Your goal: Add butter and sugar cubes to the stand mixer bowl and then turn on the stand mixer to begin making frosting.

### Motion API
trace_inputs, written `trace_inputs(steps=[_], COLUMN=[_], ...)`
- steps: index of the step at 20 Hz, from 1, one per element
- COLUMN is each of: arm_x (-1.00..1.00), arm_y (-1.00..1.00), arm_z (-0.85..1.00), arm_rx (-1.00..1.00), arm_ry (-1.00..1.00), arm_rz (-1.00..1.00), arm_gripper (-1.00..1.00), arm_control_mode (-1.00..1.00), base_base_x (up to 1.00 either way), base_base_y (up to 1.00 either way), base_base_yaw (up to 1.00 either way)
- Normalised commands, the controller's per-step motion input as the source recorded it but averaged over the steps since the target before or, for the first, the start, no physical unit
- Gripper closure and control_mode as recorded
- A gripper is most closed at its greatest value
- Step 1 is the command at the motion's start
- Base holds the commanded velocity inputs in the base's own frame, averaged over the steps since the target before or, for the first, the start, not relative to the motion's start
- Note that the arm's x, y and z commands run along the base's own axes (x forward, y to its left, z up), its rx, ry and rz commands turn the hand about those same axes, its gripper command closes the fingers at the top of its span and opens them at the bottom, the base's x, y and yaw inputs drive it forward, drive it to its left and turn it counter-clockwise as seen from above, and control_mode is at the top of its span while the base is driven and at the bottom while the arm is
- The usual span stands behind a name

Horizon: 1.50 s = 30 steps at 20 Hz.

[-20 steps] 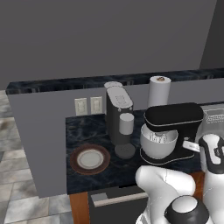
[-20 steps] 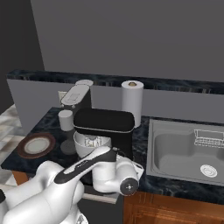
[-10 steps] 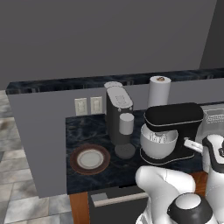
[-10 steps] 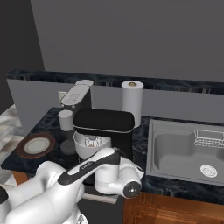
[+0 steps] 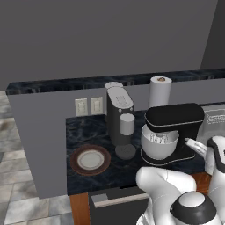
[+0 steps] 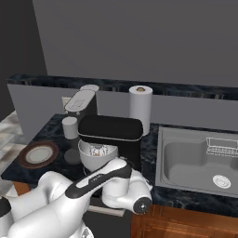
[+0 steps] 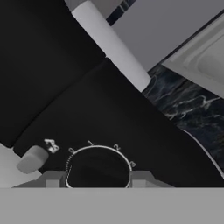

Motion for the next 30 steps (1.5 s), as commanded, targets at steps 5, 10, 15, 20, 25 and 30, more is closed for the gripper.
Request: trace_inputs(steps=[5,10,15,20,25,30], arm_x=[-0.01,0.00,0.00,0.00,0.00,0.00], arm_y=[0.00,0.00,0.00,0.00,0.00,0.00], arm_z=[0.00,0.00,0.00,0.00,0.00,0.00], arm_rx=[0.11,0.10,0.10,0.10,0.10,0.11], arm_ry=[0.00,0.01,0.01,0.01,0.01,0.01], arm_rz=[-0.05,-0.07,-0.06,-0.05,-0.05,-0.05], arm_gripper=[1.00,1.00,1.00,1.00,1.00,1.00], arm_control_mode=[-1.00,-1.00,-1.00,-1.00,-1.00,-1.00], base_base_x=[0.00,0.00,0.00,0.00,0.00,0.00], base_base_y=[0.00,0.00,0.00,0.00,0.00,0.00], base_base_yaw=[0.00,0.00,0.00,0.00,0.00,0.00])
